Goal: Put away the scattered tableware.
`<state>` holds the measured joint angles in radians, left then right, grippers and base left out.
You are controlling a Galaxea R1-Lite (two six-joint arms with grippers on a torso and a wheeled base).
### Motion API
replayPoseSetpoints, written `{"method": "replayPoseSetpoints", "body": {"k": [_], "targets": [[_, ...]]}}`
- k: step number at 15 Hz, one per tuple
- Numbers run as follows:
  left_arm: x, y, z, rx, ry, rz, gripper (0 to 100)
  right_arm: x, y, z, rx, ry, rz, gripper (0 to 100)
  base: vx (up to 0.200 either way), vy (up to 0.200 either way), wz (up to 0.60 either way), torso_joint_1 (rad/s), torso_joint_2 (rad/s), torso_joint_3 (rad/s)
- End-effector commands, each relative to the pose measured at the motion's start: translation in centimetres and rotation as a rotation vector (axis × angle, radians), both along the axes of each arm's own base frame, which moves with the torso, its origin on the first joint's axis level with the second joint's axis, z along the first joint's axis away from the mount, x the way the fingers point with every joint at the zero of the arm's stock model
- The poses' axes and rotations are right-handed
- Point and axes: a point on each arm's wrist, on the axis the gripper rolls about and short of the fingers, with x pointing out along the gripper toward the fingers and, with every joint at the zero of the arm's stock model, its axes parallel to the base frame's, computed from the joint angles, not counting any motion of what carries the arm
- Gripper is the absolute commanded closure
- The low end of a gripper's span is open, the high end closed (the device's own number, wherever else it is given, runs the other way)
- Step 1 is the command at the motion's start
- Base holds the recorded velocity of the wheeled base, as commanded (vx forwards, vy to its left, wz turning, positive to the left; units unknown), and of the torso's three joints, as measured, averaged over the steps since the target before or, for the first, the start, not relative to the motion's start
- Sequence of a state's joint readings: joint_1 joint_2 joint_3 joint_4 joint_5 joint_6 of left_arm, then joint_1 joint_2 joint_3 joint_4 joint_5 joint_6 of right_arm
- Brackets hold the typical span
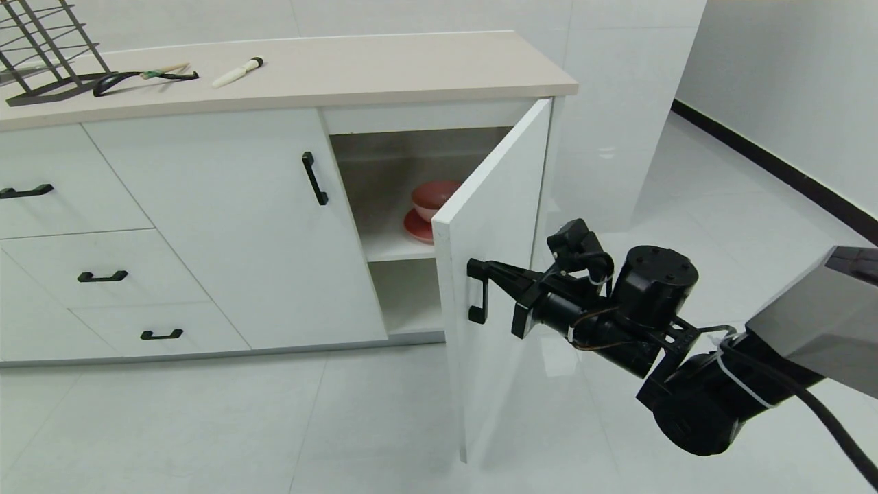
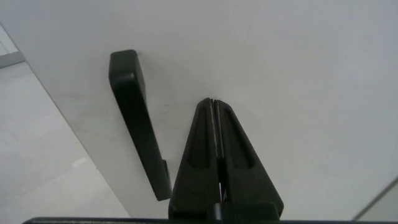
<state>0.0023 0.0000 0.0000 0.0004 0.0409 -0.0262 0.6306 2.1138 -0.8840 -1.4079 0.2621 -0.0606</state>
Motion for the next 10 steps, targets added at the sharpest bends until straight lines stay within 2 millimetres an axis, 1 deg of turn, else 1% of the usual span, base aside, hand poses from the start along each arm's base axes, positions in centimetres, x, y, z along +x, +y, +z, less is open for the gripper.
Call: {"method": "replayPoseSetpoints", "body": {"k": [1, 2, 3, 4, 6, 10], "targets": [[0.0, 0.0, 0.0, 0.000, 0.000, 0.000, 0, 1.1, 0.9, -0.8, 0.002, -0.004, 0.003, 100, 0.000, 0.000, 0.00, 0.000, 0.00, 0.000], [0.0, 0.0, 0.0, 0.000, 0.000, 0.001, 0, 1.8, 1.5, -0.9, 0.013, -0.017, 0.005, 100, 0.000, 0.000, 0.00, 0.000, 0.00, 0.000], [0.0, 0.0, 0.0, 0.000, 0.000, 0.000, 0, 2.1, 1.8, -1.0, 0.016, -0.023, 0.004, 100, 0.000, 0.000, 0.00, 0.000, 0.00, 0.000], [0.0, 0.0, 0.0, 0.000, 0.000, 0.001, 0, 2.7, 2.5, -1.2, 0.025, -0.035, 0.011, 100, 0.000, 0.000, 0.00, 0.000, 0.00, 0.000], [0.0, 0.0, 0.0, 0.000, 0.000, 0.001, 0, 3.1, 3.5, -1.5, 0.034, -0.047, 0.023, 100, 0.000, 0.000, 0.00, 0.000, 0.00, 0.000], [0.0, 0.0, 0.0, 0.000, 0.000, 0.000, 0, 4.7, 5.1, -2.3, 0.058, -0.078, 0.029, 100, 0.000, 0.000, 0.00, 0.000, 0.00, 0.000]]}}
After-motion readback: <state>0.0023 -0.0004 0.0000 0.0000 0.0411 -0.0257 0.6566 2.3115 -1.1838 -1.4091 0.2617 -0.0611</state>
